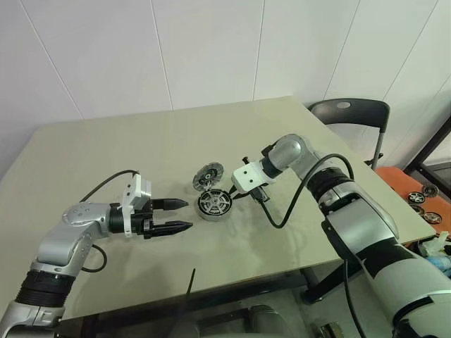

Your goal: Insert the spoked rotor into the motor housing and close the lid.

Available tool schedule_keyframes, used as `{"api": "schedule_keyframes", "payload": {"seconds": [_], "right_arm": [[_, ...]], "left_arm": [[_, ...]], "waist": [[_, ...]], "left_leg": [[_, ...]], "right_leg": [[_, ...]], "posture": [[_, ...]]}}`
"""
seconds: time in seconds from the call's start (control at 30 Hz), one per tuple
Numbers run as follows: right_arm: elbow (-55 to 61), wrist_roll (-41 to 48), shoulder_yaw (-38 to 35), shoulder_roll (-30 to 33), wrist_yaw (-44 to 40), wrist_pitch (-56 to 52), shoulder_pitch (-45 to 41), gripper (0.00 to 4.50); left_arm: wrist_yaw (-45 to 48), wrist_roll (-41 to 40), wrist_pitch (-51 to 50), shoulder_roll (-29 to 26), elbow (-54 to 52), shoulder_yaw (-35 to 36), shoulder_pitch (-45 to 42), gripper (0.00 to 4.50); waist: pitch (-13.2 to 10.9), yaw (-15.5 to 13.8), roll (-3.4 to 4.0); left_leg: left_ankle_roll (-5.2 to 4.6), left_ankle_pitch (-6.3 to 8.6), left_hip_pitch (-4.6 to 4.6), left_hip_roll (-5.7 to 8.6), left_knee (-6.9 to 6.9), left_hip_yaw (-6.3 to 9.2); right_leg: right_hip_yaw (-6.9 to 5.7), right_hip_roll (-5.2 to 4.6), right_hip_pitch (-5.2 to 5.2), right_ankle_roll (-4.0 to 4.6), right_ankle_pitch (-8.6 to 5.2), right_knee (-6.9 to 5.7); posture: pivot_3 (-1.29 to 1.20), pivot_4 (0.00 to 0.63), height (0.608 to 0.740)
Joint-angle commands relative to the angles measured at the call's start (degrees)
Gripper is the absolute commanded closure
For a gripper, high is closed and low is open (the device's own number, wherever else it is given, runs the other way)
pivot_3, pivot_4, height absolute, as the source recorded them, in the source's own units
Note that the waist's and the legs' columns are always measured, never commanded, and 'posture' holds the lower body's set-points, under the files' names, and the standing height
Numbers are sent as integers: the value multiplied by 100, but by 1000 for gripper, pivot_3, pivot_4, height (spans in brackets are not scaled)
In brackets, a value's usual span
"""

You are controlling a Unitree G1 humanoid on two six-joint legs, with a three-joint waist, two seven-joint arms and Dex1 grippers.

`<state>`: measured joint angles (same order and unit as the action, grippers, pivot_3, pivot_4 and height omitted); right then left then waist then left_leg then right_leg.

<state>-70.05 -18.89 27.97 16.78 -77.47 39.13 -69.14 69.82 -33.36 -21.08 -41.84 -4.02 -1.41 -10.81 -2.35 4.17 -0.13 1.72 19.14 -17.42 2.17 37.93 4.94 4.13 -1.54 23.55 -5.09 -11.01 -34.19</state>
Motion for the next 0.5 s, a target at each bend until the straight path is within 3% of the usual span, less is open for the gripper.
{"api": "schedule_keyframes", "payload": {"seconds": [0.03, 0.3, 0.5], "right_arm": [[-268, -163, 3, -159, 175, -51, -225, 3846], [-480, -1011, 463, -197, 884, 302, -136, 3846], [-535, -794, 213, -230, 579, 279, -318, 3846]], "left_arm": [[-111, -5, -40, 66, -347, 87, 29, 1232], [-308, -1, -83, 115, -608, 190, 296, 1232], [-391, -19, -93, 130, -699, 220, 425, 1232]], "waist": [[0, 1, 1], [-1, 16, 2], [-4, 9, 7]], "left_leg": [[0, 0, 0, 0, 0, 2], [0, 0, 3, 2, 0, 5], [0, -1, 4, 1, 1, 5]], "right_leg": [[0, 0, 0, 0, 0, 0], [2, -1, -1, 0, 0, -3], [2, 2, -1, 2, -1, -6]], "posture": [[0, 0, 740], [0, 0, 740], [0, 0, 740]]}}
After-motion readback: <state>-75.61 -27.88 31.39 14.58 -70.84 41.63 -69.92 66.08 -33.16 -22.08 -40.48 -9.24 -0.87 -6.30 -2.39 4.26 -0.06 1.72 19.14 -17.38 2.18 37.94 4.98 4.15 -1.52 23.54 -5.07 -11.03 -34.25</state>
